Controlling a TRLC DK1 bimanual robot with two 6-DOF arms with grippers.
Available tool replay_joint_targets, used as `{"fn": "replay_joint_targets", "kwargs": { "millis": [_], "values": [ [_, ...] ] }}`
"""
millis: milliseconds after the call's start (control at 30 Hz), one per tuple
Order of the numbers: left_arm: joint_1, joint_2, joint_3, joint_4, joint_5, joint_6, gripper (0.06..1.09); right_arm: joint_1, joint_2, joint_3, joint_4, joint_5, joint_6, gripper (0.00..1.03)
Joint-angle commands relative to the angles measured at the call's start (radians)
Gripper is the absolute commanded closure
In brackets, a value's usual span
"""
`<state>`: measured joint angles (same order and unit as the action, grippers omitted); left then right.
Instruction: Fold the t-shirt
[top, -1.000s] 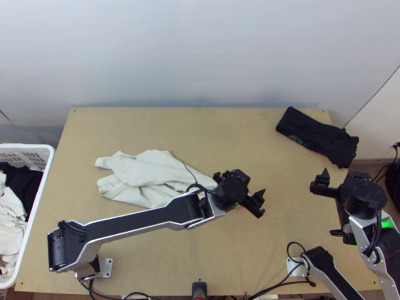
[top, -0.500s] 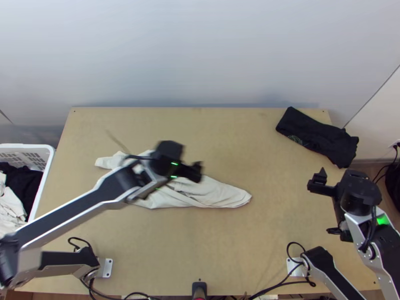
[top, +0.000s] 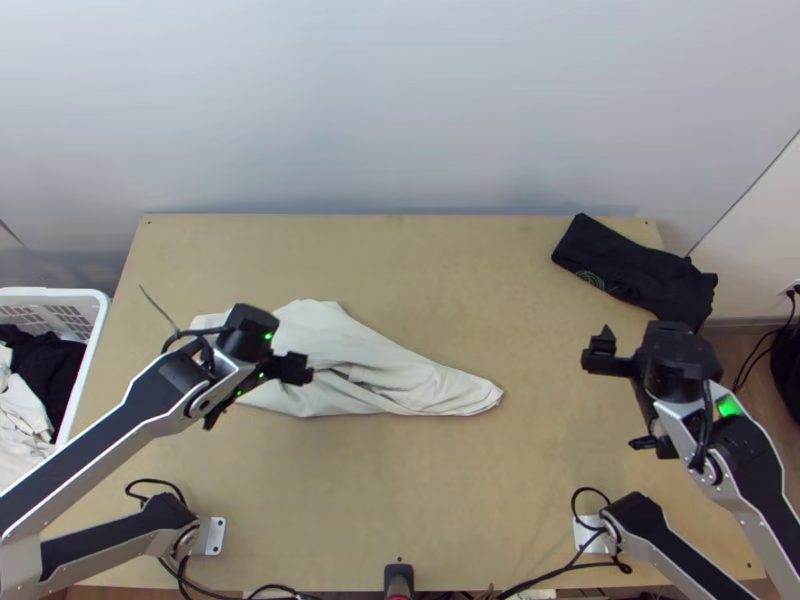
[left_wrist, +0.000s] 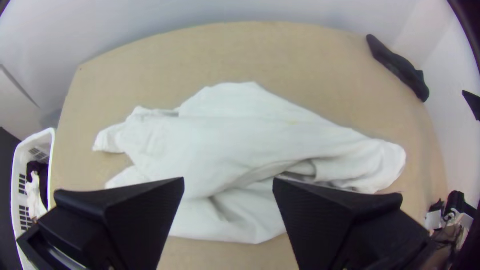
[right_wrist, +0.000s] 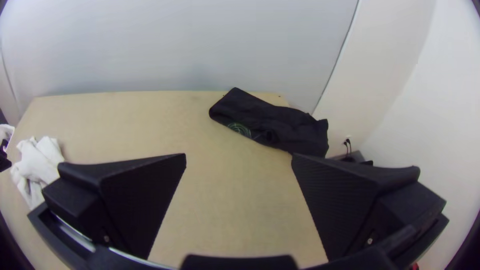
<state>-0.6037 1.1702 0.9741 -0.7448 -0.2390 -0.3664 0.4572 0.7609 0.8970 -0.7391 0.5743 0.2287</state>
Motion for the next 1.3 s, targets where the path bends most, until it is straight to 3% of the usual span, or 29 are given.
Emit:
{"fn": "replay_joint_targets", "kwargs": {
  "millis": [0,400,533,600,767,800,1100,1267],
  "values": [
    [0.078,-0.029,-0.183,0.104,-0.002,0.017,0.22,0.044,0.034,0.003,0.023,-0.008,0.000,0.04],
    [0.150,0.158,-0.212,0.246,-0.017,0.021,0.22,0.055,0.046,0.028,0.020,-0.008,-0.009,0.04],
    [0.150,0.190,-0.203,0.300,-0.017,0.021,0.35,0.054,0.046,0.020,0.020,-0.008,-0.009,0.04],
    [0.148,0.207,-0.206,0.326,-0.017,0.021,0.46,0.054,0.046,0.016,0.018,-0.008,-0.009,0.04],
    [0.147,0.213,-0.199,0.406,-0.017,0.021,1.00,0.058,0.061,0.023,0.015,-0.008,-0.009,0.05],
    [0.148,0.213,-0.187,0.409,-0.017,0.021,1.04,0.067,0.064,0.023,0.012,-0.008,-0.009,0.05],
    [0.191,0.183,0.040,0.407,-0.020,0.049,1.05,0.159,0.130,-0.013,0.024,-0.027,-0.008,0.05],
    [0.245,0.227,0.146,0.443,-0.022,0.067,1.05,0.170,0.169,-0.046,0.116,-0.027,0.027,0.05]
  ]
}}
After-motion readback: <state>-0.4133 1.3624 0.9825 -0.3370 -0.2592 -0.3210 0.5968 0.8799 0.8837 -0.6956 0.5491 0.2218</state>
